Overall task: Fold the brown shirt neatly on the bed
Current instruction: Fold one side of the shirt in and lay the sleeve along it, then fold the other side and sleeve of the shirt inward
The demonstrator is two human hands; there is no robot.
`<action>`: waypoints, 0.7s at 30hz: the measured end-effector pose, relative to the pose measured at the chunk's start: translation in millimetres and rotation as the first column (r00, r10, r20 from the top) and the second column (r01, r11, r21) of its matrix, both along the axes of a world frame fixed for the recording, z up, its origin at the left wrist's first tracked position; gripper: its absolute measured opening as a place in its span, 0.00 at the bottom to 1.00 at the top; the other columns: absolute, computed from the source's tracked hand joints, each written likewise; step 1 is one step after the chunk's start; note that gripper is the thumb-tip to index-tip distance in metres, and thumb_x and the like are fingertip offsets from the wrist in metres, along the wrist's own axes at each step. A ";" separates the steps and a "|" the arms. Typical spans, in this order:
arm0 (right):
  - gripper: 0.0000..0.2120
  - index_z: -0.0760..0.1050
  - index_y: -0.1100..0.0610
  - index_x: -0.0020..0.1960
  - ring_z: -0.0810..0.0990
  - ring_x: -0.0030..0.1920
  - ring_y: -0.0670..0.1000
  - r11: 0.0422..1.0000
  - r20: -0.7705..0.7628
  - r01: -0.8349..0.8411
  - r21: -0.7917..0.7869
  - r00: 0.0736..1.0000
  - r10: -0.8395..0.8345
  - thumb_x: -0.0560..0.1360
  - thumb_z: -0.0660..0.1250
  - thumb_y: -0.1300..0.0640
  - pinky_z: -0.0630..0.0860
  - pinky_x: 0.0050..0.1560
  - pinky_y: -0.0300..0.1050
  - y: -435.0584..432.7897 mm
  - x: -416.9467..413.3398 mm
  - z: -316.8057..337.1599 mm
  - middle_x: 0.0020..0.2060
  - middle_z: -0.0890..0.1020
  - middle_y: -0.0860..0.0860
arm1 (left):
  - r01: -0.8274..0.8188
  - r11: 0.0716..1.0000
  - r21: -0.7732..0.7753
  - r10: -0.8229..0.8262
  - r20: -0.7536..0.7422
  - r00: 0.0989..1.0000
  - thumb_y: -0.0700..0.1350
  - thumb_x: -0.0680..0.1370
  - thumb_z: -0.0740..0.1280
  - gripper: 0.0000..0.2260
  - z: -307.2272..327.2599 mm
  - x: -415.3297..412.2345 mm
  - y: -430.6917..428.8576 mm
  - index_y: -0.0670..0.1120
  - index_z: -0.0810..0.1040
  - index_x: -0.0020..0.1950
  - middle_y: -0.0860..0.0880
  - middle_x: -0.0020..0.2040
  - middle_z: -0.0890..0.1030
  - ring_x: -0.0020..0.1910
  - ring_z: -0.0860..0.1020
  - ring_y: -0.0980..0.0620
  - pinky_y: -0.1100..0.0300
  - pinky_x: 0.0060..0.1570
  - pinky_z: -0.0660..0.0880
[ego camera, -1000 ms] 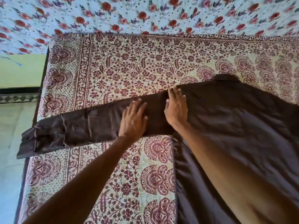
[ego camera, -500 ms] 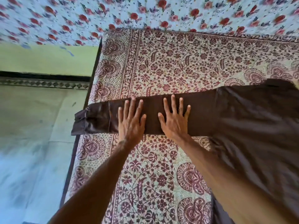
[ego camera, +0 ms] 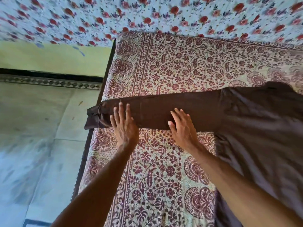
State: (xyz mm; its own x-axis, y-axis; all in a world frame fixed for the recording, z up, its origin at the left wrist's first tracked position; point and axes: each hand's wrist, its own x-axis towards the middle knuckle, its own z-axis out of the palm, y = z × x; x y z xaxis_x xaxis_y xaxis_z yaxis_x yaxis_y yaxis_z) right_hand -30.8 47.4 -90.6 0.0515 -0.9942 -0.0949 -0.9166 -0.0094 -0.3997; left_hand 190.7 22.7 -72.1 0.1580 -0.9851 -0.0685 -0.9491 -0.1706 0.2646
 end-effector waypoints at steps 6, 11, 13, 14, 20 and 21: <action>0.18 0.75 0.57 0.62 0.77 0.58 0.57 0.973 -0.103 0.190 -0.129 0.974 -0.203 0.75 0.62 0.53 0.74 0.59 0.52 53.8 -73.3 31.1 0.56 0.80 0.54 | 0.409 0.912 0.042 -0.396 -0.174 0.901 0.49 0.77 0.61 0.26 0.4 -97.8 71.6 0.49 0.63 0.76 0.46 0.77 0.60 0.76 0.58 0.42 0.42 0.73 0.56; 0.24 0.70 0.55 0.69 0.71 0.65 0.58 0.948 -0.298 0.317 -0.036 0.902 -0.313 0.75 0.66 0.49 0.73 0.60 0.57 97.3 -150.6 32.7 0.65 0.74 0.54 | 0.653 0.756 0.053 -0.638 -0.166 0.752 0.52 0.76 0.63 0.29 -8.2 -179.7 100.0 0.55 0.60 0.76 0.48 0.79 0.55 0.77 0.54 0.42 0.36 0.72 0.52; 0.30 0.65 0.54 0.73 0.68 0.68 0.59 0.941 -0.364 0.338 -0.017 0.874 -0.321 0.74 0.65 0.44 0.70 0.63 0.58 117.5 -174.0 28.4 0.70 0.69 0.57 | 0.671 0.734 0.099 -0.664 -0.101 0.741 0.58 0.75 0.62 0.30 -22.8 -200.7 108.1 0.58 0.59 0.76 0.48 0.79 0.55 0.77 0.53 0.40 0.31 0.70 0.44; 0.33 0.63 0.53 0.75 0.65 0.71 0.60 0.949 -0.401 0.314 0.001 0.870 -0.288 0.74 0.63 0.41 0.67 0.66 0.59 128.7 -180.4 25.1 0.73 0.65 0.57 | 0.666 0.738 0.106 -0.663 -0.070 0.746 0.59 0.74 0.61 0.30 -29.9 -203.3 109.7 0.59 0.59 0.76 0.48 0.79 0.55 0.77 0.53 0.40 0.31 0.69 0.41; 0.32 0.53 0.45 0.79 0.43 0.79 0.61 0.997 -0.409 0.021 0.070 0.913 0.010 0.78 0.52 0.35 0.46 0.73 0.71 215.7 -182.0 10.1 0.80 0.46 0.53 | 0.674 0.720 0.166 -0.686 0.022 0.727 0.64 0.76 0.52 0.30 -39.9 -205.8 106.2 0.60 0.53 0.77 0.49 0.80 0.49 0.77 0.49 0.38 0.30 0.64 0.38; 0.32 0.53 0.45 0.79 0.43 0.79 0.61 0.997 -0.387 0.004 0.077 0.922 0.027 0.78 0.52 0.34 0.46 0.72 0.71 226.8 -180.8 10.7 0.80 0.46 0.52 | 0.662 0.724 0.195 -0.678 0.020 0.735 0.63 0.77 0.53 0.29 -36.3 -211.4 106.9 0.60 0.52 0.78 0.49 0.80 0.48 0.78 0.48 0.38 0.30 0.64 0.38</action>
